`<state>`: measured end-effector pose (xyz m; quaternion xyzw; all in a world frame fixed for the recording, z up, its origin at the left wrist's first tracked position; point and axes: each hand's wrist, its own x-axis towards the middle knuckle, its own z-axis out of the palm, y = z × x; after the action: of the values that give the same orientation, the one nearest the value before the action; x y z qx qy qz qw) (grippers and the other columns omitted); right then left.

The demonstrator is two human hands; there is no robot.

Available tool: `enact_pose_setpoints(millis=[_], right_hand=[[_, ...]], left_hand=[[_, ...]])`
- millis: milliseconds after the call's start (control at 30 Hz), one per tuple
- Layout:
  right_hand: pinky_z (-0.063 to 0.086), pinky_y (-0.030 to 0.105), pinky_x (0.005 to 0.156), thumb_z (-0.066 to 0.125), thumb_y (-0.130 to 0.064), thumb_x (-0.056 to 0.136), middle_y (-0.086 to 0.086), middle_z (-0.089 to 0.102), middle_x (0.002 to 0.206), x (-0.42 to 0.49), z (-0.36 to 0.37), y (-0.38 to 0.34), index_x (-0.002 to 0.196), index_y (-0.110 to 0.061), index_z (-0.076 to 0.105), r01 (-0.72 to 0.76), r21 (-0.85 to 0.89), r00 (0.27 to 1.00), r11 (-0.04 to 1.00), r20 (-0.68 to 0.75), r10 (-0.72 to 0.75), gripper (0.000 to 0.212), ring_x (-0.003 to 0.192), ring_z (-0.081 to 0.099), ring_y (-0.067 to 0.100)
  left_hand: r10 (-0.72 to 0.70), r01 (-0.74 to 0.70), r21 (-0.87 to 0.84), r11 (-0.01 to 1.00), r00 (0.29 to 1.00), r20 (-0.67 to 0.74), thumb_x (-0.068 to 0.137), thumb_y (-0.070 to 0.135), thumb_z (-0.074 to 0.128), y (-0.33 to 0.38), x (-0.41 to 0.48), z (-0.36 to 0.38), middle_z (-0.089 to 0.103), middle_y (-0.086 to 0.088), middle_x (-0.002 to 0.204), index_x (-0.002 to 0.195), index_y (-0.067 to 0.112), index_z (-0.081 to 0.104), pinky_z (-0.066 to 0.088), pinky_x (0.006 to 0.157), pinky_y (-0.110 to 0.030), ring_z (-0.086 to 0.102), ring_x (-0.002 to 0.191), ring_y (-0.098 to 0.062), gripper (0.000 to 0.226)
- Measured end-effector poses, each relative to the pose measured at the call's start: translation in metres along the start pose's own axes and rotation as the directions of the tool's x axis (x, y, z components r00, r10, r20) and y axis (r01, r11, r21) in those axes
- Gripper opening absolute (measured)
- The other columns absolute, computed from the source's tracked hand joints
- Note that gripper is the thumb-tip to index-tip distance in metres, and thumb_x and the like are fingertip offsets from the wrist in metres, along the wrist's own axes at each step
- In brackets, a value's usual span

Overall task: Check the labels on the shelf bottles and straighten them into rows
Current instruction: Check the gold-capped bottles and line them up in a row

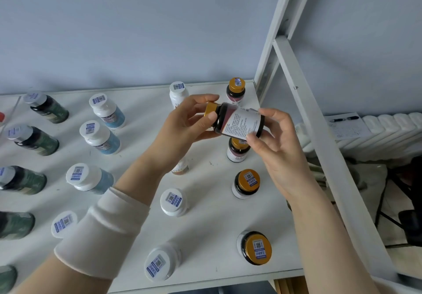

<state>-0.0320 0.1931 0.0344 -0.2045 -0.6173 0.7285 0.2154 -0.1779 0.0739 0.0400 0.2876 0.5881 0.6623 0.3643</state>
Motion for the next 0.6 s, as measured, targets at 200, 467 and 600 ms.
enact_pose_setpoints(millis=[200,467,600], right_hand=[[0.051,0.016,0.072,0.074,-0.015,0.067,0.000,0.061,0.114,-0.013,0.004,-0.006,0.114,-0.023,0.049,0.033,-0.025,0.993,0.999,-0.111,-0.035,0.053,0.098,0.064,0.006],[0.056,0.029,0.072,0.081,-0.030,0.063,0.002,0.050,0.104,-0.020,0.023,-0.002,0.111,-0.005,0.057,0.325,-0.670,0.847,0.668,-0.108,-0.521,0.059,0.093,0.061,0.019],[0.058,0.036,0.077,0.081,-0.009,0.063,0.016,0.054,0.111,-0.026,0.021,0.012,0.110,-0.004,0.051,0.360,-0.709,0.818,0.606,-0.072,-0.571,0.056,0.102,0.057,0.024]], left_hand=[[-0.008,0.007,-0.241,0.970,1.000,-0.002,0.089,0.010,0.053,-0.006,-0.012,0.008,0.060,-0.004,0.121,0.118,0.013,0.051,0.054,0.082,-0.030,0.060,0.109,-0.021,0.029],[-0.235,0.210,-0.408,0.889,0.972,-0.013,0.100,0.031,0.032,-0.008,-0.012,0.023,0.065,-0.010,0.110,0.120,0.022,0.053,0.057,0.072,-0.028,0.068,0.087,-0.018,0.031],[-0.193,0.166,-0.285,0.944,0.979,-0.066,0.097,0.028,0.042,-0.003,-0.004,0.024,0.064,-0.002,0.102,0.110,0.022,0.057,0.057,0.079,-0.030,0.066,0.083,-0.014,0.021]])
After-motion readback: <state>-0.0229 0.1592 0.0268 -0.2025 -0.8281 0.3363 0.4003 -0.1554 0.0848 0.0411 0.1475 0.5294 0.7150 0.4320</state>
